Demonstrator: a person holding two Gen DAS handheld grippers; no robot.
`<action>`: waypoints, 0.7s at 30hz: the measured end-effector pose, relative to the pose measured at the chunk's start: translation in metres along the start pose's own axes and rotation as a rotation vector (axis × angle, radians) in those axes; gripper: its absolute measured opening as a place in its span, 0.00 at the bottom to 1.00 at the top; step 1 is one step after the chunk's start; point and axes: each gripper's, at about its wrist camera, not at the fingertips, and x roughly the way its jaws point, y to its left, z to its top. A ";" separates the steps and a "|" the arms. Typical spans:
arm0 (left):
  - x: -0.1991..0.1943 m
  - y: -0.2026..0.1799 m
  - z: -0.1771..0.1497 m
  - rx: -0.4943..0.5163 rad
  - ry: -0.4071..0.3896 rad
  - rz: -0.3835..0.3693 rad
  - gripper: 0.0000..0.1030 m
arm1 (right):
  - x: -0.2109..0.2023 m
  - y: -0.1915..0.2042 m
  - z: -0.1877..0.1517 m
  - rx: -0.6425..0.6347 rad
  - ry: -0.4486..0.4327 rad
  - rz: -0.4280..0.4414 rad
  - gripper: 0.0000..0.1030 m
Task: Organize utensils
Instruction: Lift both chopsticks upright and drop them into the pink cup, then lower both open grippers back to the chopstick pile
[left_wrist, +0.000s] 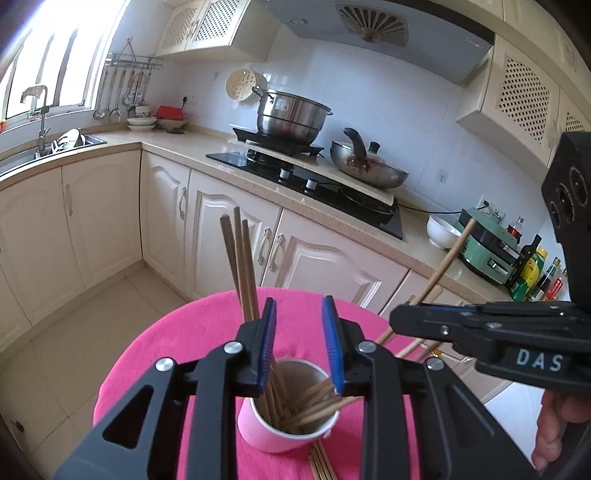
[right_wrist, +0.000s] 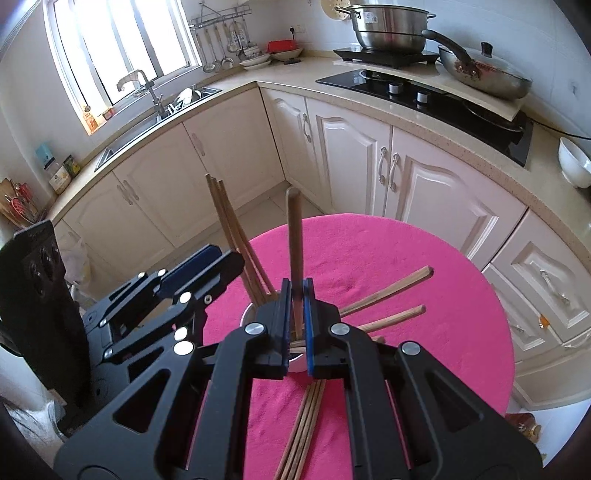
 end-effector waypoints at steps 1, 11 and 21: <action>-0.002 0.000 0.000 -0.002 0.004 0.001 0.25 | -0.001 0.001 -0.001 -0.001 0.000 0.003 0.07; -0.029 -0.007 -0.015 -0.045 0.055 0.040 0.31 | -0.029 0.003 -0.008 -0.012 -0.048 0.000 0.46; -0.047 -0.027 -0.040 -0.053 0.136 0.068 0.35 | -0.075 -0.003 -0.037 -0.051 -0.099 -0.059 0.46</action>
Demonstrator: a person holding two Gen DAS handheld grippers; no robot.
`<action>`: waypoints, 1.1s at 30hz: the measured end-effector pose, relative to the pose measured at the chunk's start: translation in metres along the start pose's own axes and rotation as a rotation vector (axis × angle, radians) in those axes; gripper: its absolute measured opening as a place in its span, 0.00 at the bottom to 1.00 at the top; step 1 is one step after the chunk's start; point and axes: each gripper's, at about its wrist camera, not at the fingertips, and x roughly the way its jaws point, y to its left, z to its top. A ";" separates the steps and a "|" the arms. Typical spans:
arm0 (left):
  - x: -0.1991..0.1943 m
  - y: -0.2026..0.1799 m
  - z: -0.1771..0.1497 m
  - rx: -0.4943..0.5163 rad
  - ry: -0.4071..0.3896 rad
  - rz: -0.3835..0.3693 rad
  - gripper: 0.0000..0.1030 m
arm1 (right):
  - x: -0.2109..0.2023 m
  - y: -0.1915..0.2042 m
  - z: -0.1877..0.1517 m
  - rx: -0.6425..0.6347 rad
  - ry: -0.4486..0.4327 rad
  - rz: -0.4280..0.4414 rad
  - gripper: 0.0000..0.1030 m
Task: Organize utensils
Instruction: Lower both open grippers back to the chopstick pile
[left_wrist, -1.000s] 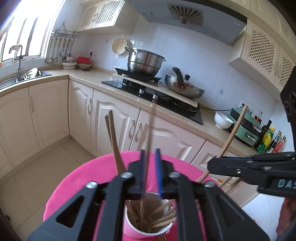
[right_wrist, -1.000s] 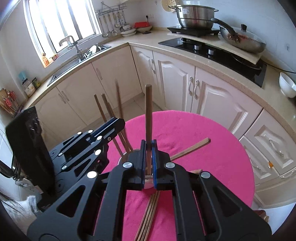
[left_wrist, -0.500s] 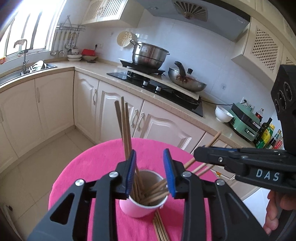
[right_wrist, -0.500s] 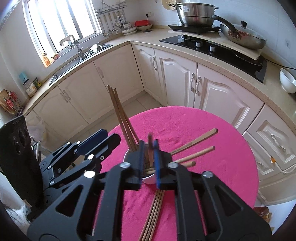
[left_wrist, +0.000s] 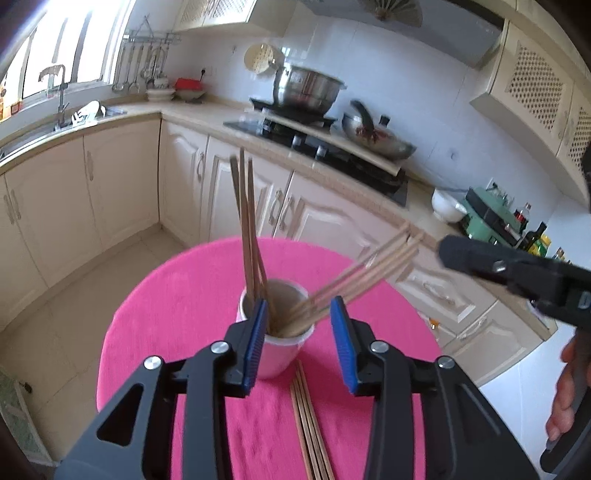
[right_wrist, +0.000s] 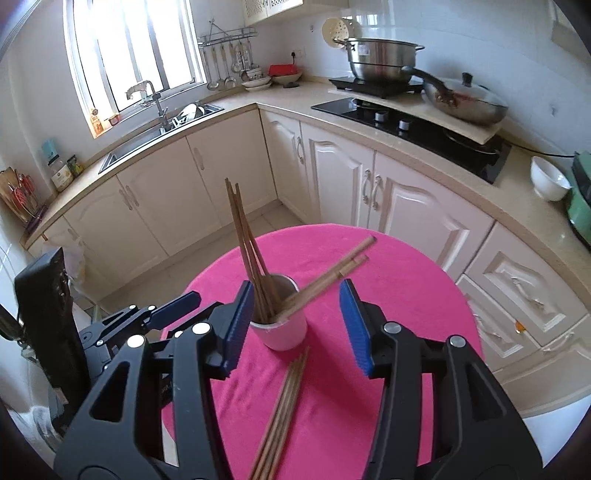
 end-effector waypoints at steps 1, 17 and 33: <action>0.001 0.000 -0.005 -0.004 0.023 0.000 0.35 | -0.002 -0.002 -0.005 0.003 0.002 -0.007 0.47; 0.094 -0.005 -0.114 0.042 0.588 0.124 0.35 | 0.052 -0.047 -0.135 0.188 0.323 -0.013 0.47; 0.130 -0.027 -0.127 0.187 0.719 0.179 0.35 | 0.075 -0.059 -0.161 0.242 0.424 -0.003 0.49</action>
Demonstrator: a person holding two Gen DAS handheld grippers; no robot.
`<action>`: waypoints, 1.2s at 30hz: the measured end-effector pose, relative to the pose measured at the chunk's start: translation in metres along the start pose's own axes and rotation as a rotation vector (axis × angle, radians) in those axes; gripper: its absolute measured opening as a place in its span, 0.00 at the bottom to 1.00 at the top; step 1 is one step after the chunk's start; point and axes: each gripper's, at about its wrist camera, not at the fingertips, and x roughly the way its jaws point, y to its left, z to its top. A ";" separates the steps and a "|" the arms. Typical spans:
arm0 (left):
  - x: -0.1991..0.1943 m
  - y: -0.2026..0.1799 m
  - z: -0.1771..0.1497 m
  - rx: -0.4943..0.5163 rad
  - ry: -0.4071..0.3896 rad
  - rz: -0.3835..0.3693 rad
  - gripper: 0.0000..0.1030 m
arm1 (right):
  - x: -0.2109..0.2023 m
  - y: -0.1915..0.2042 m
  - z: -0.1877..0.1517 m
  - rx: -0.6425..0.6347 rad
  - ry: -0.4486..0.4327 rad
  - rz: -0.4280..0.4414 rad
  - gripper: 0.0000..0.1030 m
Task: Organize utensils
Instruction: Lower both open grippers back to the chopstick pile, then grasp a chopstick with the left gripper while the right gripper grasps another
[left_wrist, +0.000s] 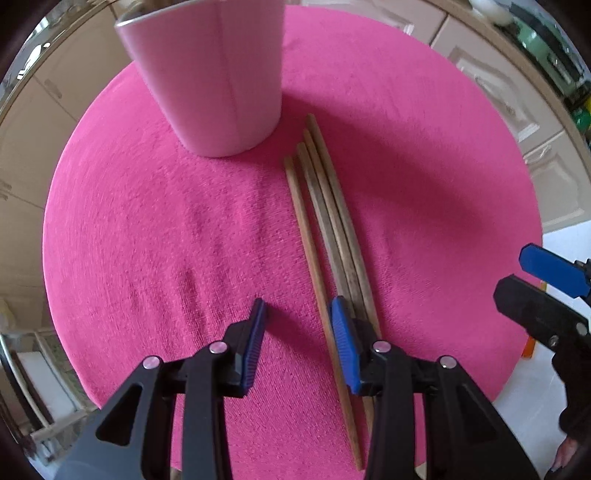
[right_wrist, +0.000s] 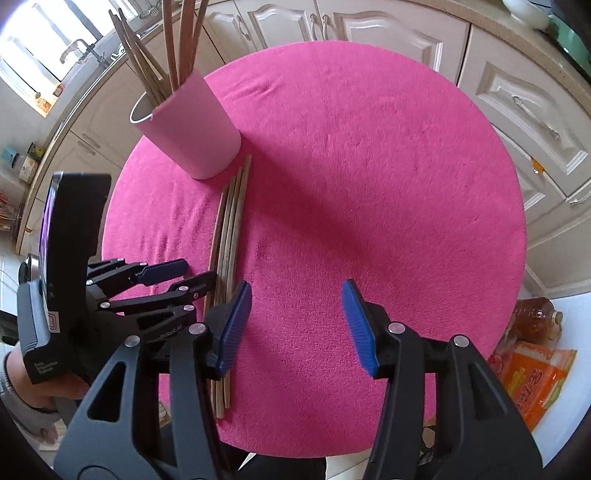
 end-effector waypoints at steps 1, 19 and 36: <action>0.001 -0.001 0.001 0.011 0.005 0.004 0.35 | 0.001 0.001 -0.001 -0.001 0.005 0.000 0.49; -0.003 0.048 0.000 -0.186 -0.019 -0.152 0.06 | 0.054 0.036 0.027 -0.074 0.106 0.054 0.27; -0.018 0.080 -0.009 -0.185 -0.040 -0.178 0.06 | 0.080 0.055 0.040 -0.099 0.183 -0.035 0.19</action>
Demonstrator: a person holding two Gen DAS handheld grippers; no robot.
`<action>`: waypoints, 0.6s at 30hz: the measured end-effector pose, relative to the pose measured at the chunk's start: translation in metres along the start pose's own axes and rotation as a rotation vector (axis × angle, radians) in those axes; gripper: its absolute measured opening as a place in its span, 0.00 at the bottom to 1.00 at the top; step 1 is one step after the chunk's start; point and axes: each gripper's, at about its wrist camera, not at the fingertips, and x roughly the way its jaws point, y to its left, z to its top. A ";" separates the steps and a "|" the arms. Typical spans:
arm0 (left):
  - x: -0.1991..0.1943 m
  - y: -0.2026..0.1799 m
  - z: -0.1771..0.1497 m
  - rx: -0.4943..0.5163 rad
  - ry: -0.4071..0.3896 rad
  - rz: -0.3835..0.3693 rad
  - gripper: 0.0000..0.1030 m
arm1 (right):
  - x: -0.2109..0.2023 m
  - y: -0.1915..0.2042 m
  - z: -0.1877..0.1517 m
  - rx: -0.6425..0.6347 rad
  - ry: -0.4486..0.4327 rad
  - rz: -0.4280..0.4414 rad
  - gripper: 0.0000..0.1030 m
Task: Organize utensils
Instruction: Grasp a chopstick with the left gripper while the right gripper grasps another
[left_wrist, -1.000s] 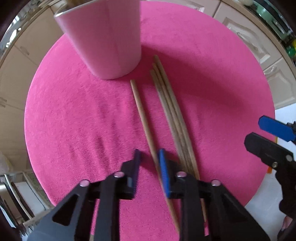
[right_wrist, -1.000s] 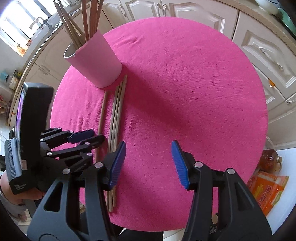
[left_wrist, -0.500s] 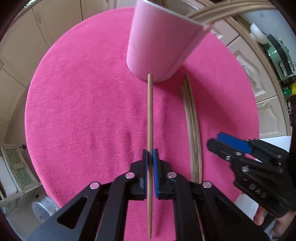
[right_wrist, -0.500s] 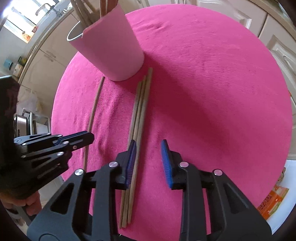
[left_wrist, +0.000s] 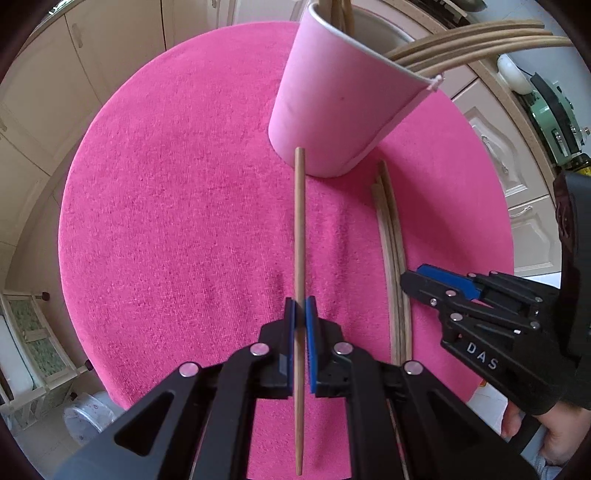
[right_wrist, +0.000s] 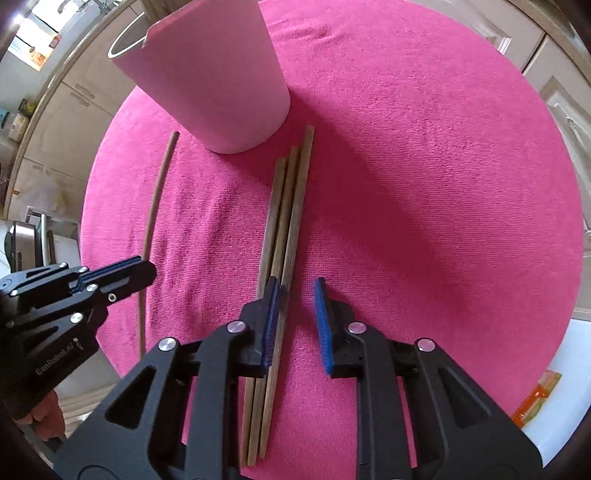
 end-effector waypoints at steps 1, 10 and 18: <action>0.000 0.000 0.000 0.000 0.000 -0.004 0.06 | 0.001 0.000 0.001 0.002 0.004 0.001 0.19; -0.004 0.004 0.003 0.008 0.000 -0.012 0.06 | 0.009 0.008 0.016 0.027 0.032 -0.012 0.19; -0.011 0.003 0.004 0.013 -0.005 -0.018 0.06 | 0.013 0.027 0.020 -0.066 0.021 -0.087 0.13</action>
